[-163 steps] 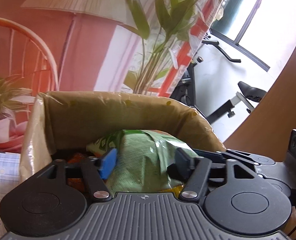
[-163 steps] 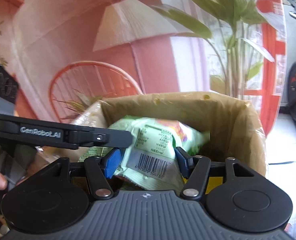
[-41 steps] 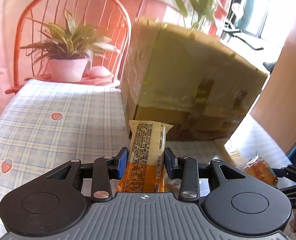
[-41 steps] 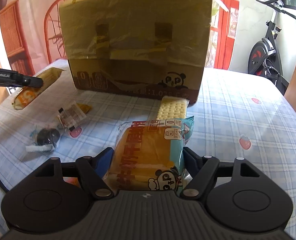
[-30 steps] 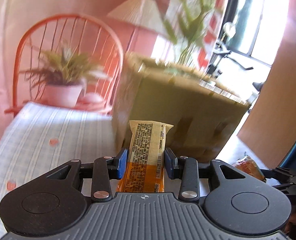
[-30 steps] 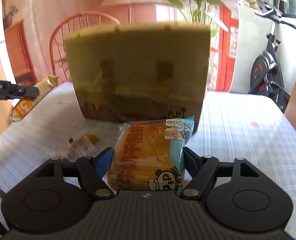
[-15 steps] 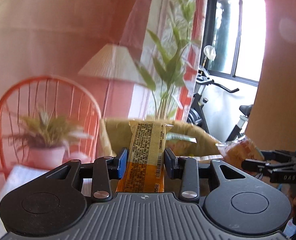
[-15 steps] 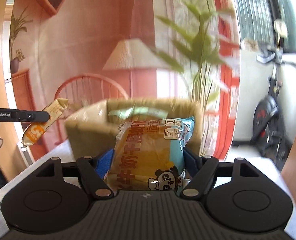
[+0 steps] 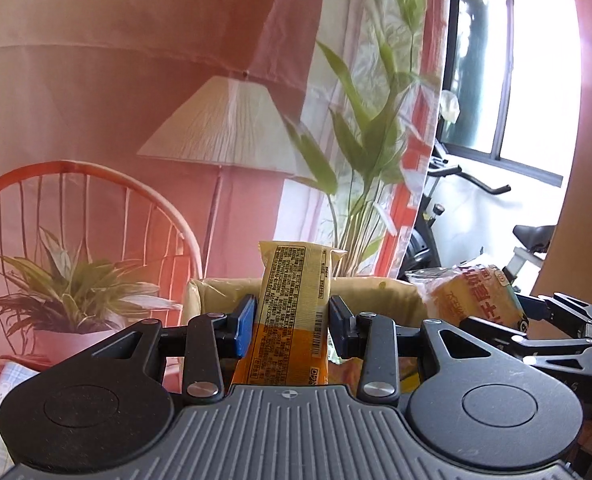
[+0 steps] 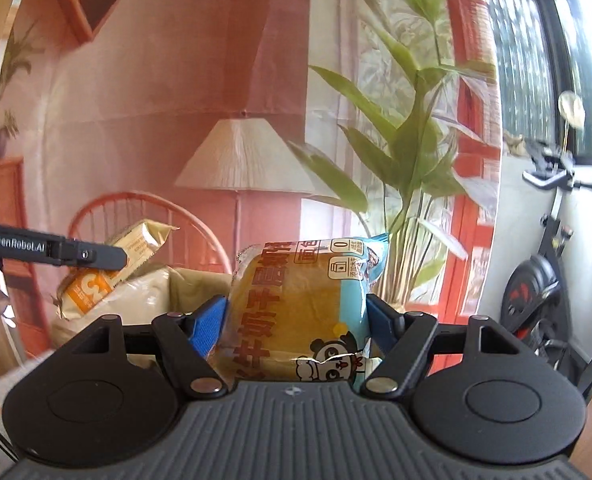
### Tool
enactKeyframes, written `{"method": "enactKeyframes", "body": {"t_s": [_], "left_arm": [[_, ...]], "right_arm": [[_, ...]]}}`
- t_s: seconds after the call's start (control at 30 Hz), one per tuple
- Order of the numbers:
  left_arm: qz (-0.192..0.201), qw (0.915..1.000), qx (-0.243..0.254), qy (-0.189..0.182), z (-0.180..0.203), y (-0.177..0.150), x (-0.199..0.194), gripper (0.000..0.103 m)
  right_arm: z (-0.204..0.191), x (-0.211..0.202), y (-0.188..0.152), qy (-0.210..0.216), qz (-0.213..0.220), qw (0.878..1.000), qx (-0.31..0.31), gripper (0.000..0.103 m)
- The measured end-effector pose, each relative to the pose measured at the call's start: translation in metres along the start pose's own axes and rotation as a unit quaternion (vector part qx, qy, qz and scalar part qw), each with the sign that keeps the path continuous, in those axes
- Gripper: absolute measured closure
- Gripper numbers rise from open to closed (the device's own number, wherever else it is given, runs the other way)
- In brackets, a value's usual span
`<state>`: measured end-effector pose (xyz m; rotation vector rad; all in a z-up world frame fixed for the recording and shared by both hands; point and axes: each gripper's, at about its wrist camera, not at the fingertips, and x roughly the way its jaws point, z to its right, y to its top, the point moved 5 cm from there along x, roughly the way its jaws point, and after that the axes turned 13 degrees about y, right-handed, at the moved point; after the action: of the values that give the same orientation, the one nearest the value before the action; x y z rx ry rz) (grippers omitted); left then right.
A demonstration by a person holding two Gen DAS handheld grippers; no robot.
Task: Organize snacks
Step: 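Lift the snack bar and bun pack and carry them over the box, then open both grippers to drop the bar and bun pack into the box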
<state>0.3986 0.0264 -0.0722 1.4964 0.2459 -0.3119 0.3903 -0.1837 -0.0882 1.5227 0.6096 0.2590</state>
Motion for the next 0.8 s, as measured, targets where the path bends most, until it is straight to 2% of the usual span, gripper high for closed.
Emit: {"method": "enactKeyframes", "body": {"t_s": [0.23,0.3,0.33,0.37,0.43,0.67,0.8], "left_arm": [[-0.029,0.9995,0.011,0.002,0.001,-0.016,0.023,0.062],[-0.045,0.9989,0.017,0.005,0.003,-0.02,0.029,0.061],[-0.048,0.9986,0.019,0.009,0.004,-0.021,0.031,0.055],[-0.047,0.9987,0.019,0.012,0.004,-0.021,0.031,0.044],[-0.038,0.9991,0.019,0.009,0.004,-0.019,0.027,0.039],[-0.034,0.9991,0.024,-0.002,0.003,-0.014,0.006,0.039],[-0.035,0.9992,0.016,-0.006,-0.005,-0.015,-0.013,0.039]], "right_arm": [[0.004,0.024,-0.019,0.007,-0.029,1.0,0.005,0.027],[0.005,0.027,-0.023,0.007,-0.036,0.999,0.01,0.024],[0.006,0.027,-0.025,0.002,-0.037,0.999,0.01,0.02],[0.006,0.026,-0.025,-0.004,-0.034,0.999,0.007,0.013],[0.006,0.022,-0.025,-0.007,-0.028,1.0,0.006,0.009],[0.01,-0.005,-0.019,-0.003,-0.01,0.999,0.046,0.008],[-0.001,-0.025,-0.017,-0.003,-0.005,0.999,0.044,0.008]]}}
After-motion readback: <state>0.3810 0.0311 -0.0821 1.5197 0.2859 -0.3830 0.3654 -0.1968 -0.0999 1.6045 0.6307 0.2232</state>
